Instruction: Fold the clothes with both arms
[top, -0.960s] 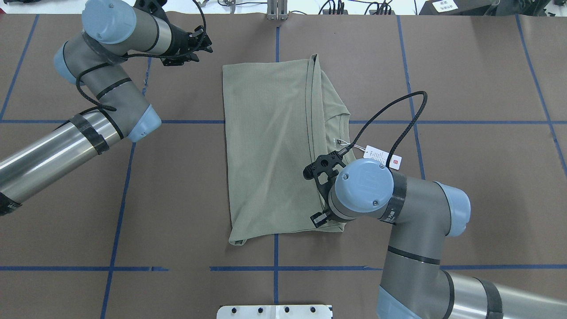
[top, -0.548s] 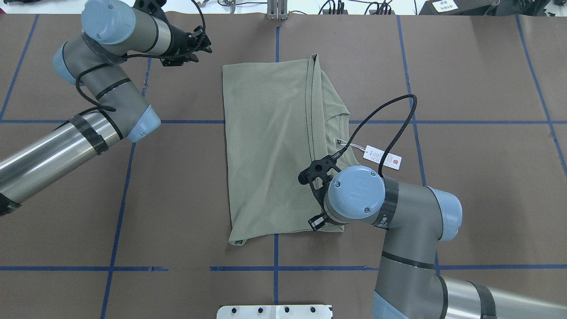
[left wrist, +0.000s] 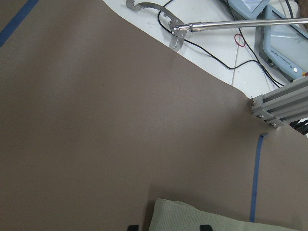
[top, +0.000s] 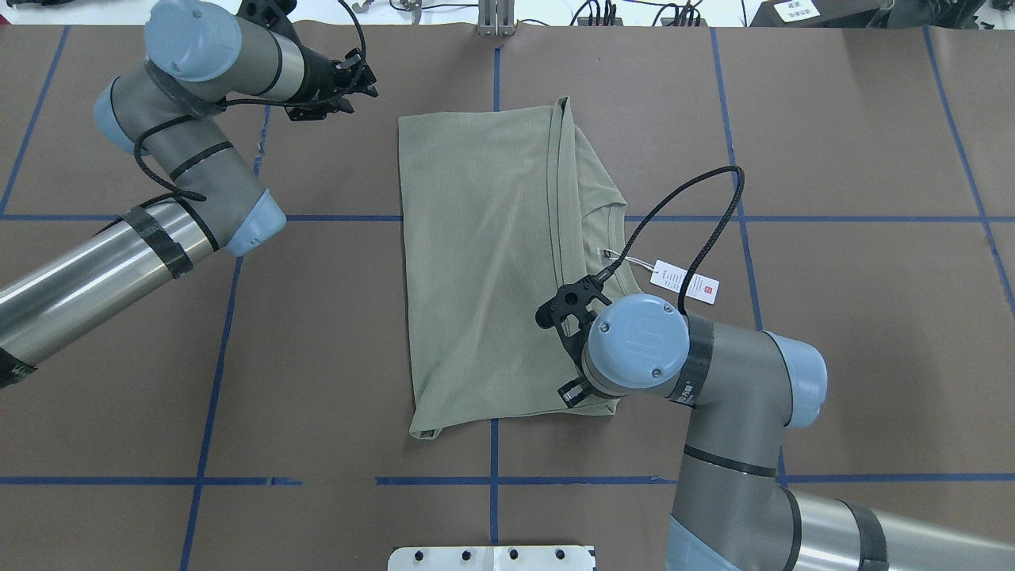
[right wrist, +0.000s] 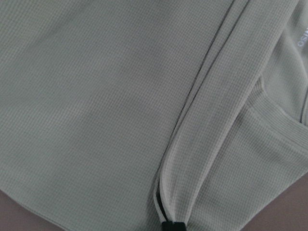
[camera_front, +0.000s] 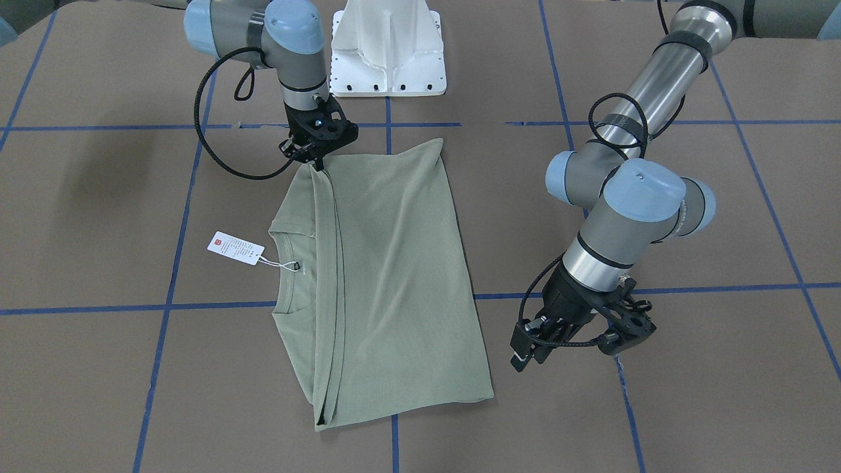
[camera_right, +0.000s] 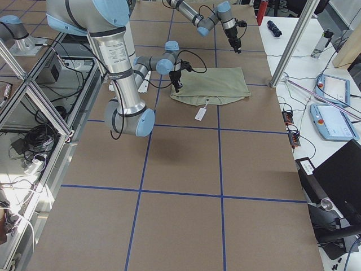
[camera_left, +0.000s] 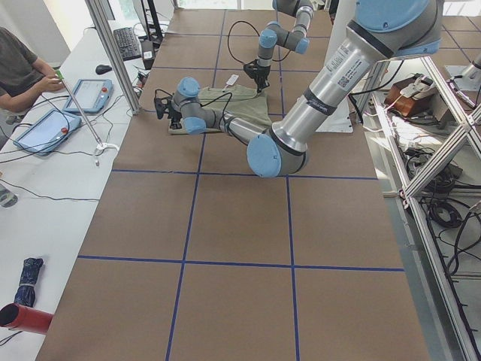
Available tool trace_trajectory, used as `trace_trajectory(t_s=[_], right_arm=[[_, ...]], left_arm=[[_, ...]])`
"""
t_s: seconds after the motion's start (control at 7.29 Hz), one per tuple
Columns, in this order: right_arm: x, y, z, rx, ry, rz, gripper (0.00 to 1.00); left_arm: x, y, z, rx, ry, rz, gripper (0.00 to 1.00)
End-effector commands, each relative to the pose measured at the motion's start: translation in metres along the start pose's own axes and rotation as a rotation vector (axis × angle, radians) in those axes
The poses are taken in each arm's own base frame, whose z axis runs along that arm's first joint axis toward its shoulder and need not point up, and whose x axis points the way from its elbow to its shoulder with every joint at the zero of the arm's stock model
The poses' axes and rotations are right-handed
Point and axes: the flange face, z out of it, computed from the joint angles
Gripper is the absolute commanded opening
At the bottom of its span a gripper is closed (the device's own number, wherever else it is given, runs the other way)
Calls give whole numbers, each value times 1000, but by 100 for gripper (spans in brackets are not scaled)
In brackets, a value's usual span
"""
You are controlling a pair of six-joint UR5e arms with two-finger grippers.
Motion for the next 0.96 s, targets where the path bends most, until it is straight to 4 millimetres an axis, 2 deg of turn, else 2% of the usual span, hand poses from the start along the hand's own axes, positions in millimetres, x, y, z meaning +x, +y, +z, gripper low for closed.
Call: trace_trajectory(t_s=[0.0, 0.27, 0.41, 0.55, 0.82], right_arm=[[32, 27, 3, -30, 29, -3, 0], [37, 62, 21, -67, 56, 133, 0], [33, 63, 13, -58, 41, 142, 26], [31, 61, 10, -59, 31, 143, 99], [32, 56, 8, -54, 28, 139, 100]], left_arm=[[3, 1, -1, 1, 5, -2, 53], [4, 1, -2, 1, 6, 0, 53], [5, 1, -3, 1, 9, 0, 53], [6, 2, -3, 1, 11, 0, 53], [5, 2, -3, 1, 11, 0, 53]])
